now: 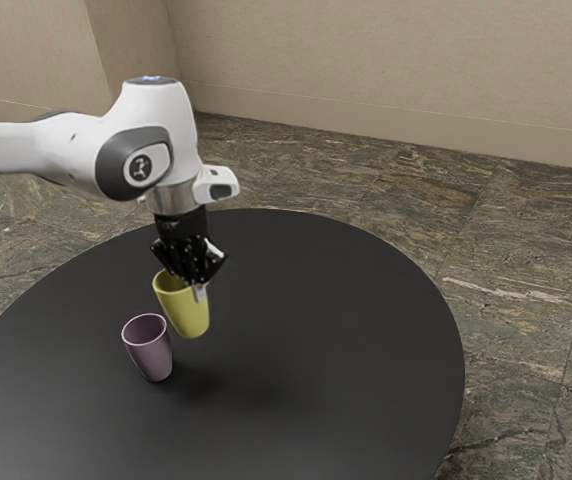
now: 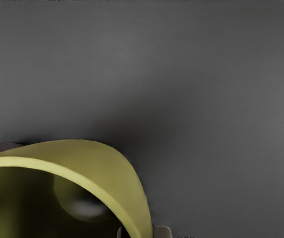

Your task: Place the right cup onto the left cup

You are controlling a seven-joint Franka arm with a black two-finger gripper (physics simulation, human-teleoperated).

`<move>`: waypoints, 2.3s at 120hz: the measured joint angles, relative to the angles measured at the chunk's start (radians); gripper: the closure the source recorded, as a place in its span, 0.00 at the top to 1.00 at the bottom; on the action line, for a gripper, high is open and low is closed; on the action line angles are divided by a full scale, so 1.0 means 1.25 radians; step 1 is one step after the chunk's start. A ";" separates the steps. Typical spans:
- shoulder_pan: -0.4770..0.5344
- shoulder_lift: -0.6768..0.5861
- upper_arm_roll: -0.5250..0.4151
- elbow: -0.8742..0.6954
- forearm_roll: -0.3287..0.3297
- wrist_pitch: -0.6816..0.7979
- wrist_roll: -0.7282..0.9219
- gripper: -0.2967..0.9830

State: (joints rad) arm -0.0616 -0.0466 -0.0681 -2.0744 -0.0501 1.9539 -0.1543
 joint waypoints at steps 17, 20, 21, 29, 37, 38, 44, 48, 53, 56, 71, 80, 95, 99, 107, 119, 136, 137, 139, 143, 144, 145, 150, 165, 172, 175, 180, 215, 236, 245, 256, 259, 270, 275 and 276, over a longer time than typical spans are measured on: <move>0.022 -0.007 0.000 0.003 0.008 -0.012 0.008 0.16; 0.025 -0.007 0.000 0.004 0.009 -0.014 0.009 0.16; 0.026 -0.008 0.000 0.004 0.009 -0.014 0.010 0.16; 0.035 -0.013 0.000 0.005 0.011 -0.018 0.013 0.16; 0.042 -0.016 0.000 0.006 0.012 -0.020 0.015 0.16; 0.042 -0.016 0.000 0.006 0.012 -0.020 0.016 0.16; 0.046 -0.020 0.000 0.005 0.015 -0.022 0.018 0.16; 0.048 -0.024 -0.001 0.003 0.016 -0.022 0.019 0.16; 0.048 -0.031 -0.001 0.000 0.017 -0.023 0.020 0.16; 0.049 -0.035 -0.001 -0.001 0.018 -0.023 0.021 0.16; 0.057 -0.048 -0.001 -0.013 0.020 -0.026 0.024 0.16; 0.064 -0.056 -0.001 -0.022 0.020 -0.030 0.025 0.16; 0.077 -0.063 -0.001 -0.031 0.021 -0.034 0.028 0.16; 0.079 -0.064 -0.001 -0.032 0.021 -0.035 0.028 0.16; 0.085 -0.064 -0.001 -0.033 0.021 -0.036 0.029 0.16; 0.091 -0.064 -0.001 -0.034 0.021 -0.037 0.031 0.16; 0.096 -0.064 -0.001 -0.040 0.022 -0.037 0.032 0.16; 0.096 -0.064 -0.001 -0.040 0.022 -0.037 0.032 0.16; 0.098 -0.064 -0.001 -0.041 0.022 -0.038 0.032 0.16; 0.102 -0.064 -0.001 -0.044 0.022 -0.038 0.032 0.16; 0.103 -0.064 -0.001 -0.044 0.022 -0.038 0.032 0.16; 0.103 -0.064 -0.001 -0.045 0.022 -0.038 0.033 0.16; 0.107 -0.064 -0.001 -0.046 0.022 -0.038 0.033 0.16; 0.108 -0.063 -0.001 -0.047 0.022 -0.038 0.034 0.16; 0.111 -0.063 -0.001 -0.047 0.022 -0.038 0.034 0.16; 0.113 -0.062 -0.001 -0.047 0.022 -0.038 0.034 0.16; 0.117 -0.062 -0.001 -0.046 0.022 -0.038 0.035 0.16; 0.124 -0.052 -0.001 -0.043 0.023 -0.038 0.036 0.16; 0.125 -0.044 -0.001 -0.040 0.023 -0.038 0.037 0.16; 0.124 -0.043 -0.001 -0.038 0.024 -0.038 0.037 0.16; 0.122 -0.038 -0.001 -0.036 0.025 -0.038 0.037 0.16; 0.122 -0.036 -0.001 -0.036 0.025 -0.037 0.037 0.16; 0.123 -0.033 -0.001 -0.036 0.025 -0.037 0.038 0.16; 0.123 -0.032 -0.001 -0.036 0.025 -0.037 0.038 0.16; 0.124 -0.032 -0.001 -0.036 0.025 -0.037 0.038 0.16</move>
State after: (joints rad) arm 0.0929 -0.0864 -0.0687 -2.1189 -0.0186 1.9079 -0.1069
